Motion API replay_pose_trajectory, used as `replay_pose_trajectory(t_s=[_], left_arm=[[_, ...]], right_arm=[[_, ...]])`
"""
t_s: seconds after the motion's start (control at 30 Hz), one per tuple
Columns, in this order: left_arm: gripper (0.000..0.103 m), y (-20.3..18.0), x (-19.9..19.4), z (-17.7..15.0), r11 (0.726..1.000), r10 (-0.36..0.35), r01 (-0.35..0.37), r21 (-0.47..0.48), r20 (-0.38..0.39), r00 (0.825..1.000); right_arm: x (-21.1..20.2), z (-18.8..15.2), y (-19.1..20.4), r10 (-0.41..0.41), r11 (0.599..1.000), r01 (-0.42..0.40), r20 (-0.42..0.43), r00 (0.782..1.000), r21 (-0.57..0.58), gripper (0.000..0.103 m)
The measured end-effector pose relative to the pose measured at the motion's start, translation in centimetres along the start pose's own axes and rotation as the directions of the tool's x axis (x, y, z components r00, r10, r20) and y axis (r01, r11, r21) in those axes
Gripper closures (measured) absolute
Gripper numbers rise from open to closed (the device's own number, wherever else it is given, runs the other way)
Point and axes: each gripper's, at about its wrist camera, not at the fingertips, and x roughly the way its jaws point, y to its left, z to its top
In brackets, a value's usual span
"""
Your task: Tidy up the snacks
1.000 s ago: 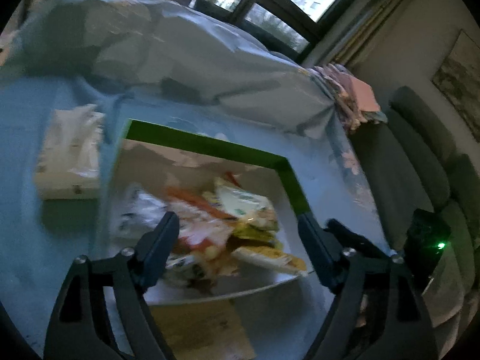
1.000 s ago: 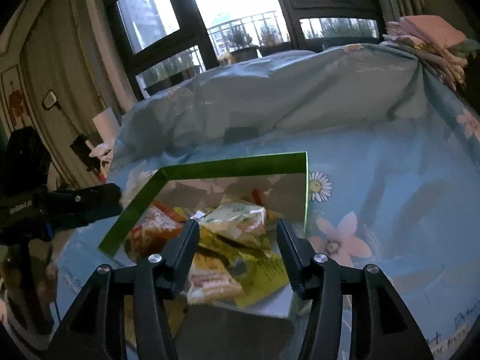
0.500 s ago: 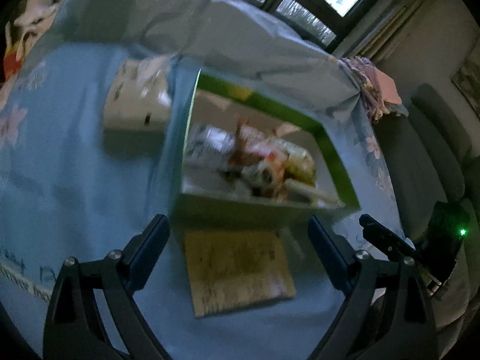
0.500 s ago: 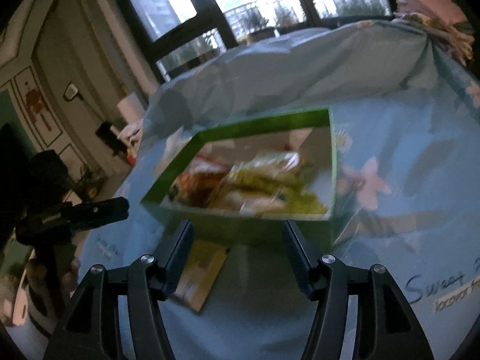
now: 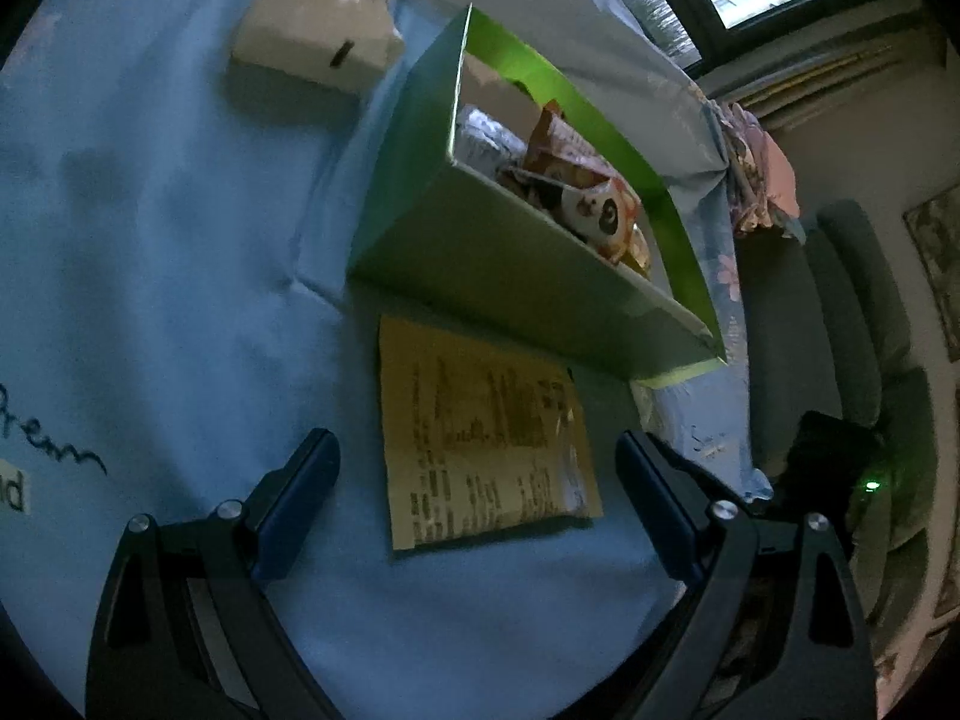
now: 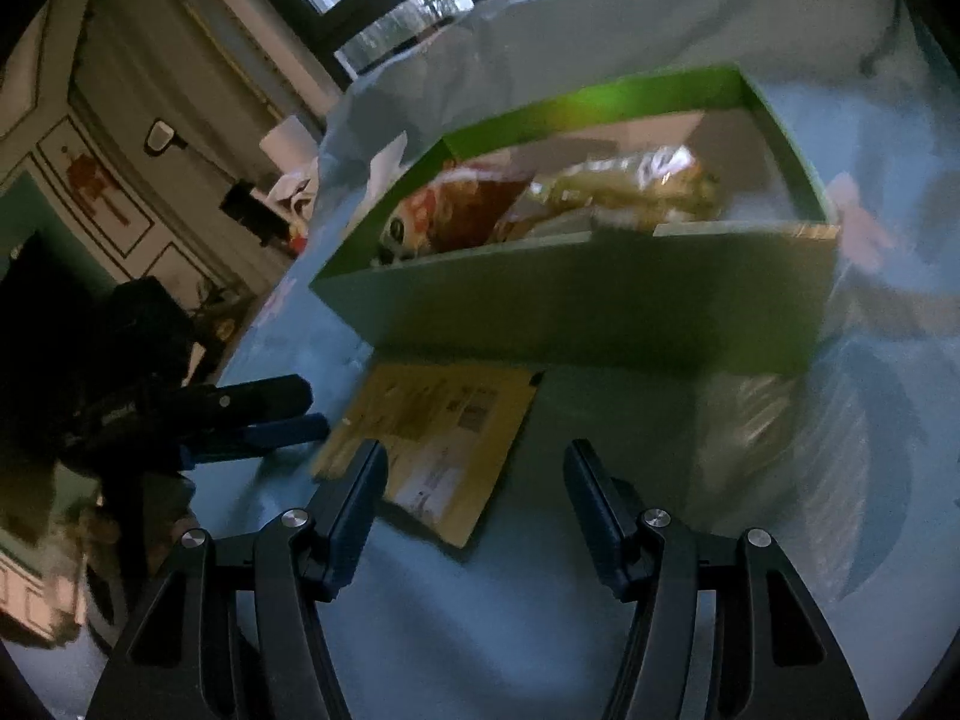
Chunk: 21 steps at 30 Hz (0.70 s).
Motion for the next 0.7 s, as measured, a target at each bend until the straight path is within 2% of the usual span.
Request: replay_pose_trajectory(t_s=[0.2,0.27,0.33,0.43,0.47,0.57,0.63,0.7], left_arm=[[0.013,0.6,-0.3,-0.1,0.997,-0.075,0.073,-0.040,-0.028,0.997],[0.025,0.7,-0.4,-0.4,0.997,-0.077,0.076,-0.030,-0.031,0.997],[0.032,0.5,-0.1,-0.4,0.997,-0.078,0.077,-0.025,-0.044,0.996],[0.032,0.7,-0.2,-0.5,0.997,-0.076,0.075,-0.022,-0.042,0.996],[0.035,0.9,-0.3,-0.5,0.996,-0.085,0.083,-0.030,-0.040,0.996],[0.043,1.5,-0.3,-0.5,0.996,-0.083,0.081,-0.047,-0.038,0.996],[0.047,1.6,-0.4,-0.5,0.995,-0.090,0.088,-0.053,-0.037,0.995],[0.048,1.8,-0.4,-0.6,0.995,-0.090,0.088,-0.052,-0.039,0.995]], right_arm=[[1.7,-0.7,-0.2,0.071,0.997,-0.069,-0.052,0.996,0.033,0.041],[1.9,-0.8,-0.3,0.092,0.995,-0.090,-0.050,0.994,0.045,0.041],[2.3,-0.7,-0.7,0.131,0.989,-0.127,-0.046,0.990,0.078,0.041],[2.7,-0.6,-0.8,0.148,0.986,-0.144,-0.040,0.988,0.087,0.041],[2.8,-0.6,-0.8,0.154,0.984,-0.151,-0.034,0.987,0.092,0.042],[2.9,-0.6,-1.4,0.171,0.977,-0.167,-0.022,0.985,0.130,0.055],[3.0,-0.5,-2.2,0.198,0.965,-0.191,-0.021,0.980,0.181,0.069],[3.3,-0.5,-2.7,0.208,0.958,-0.196,-0.036,0.978,0.211,0.075]])
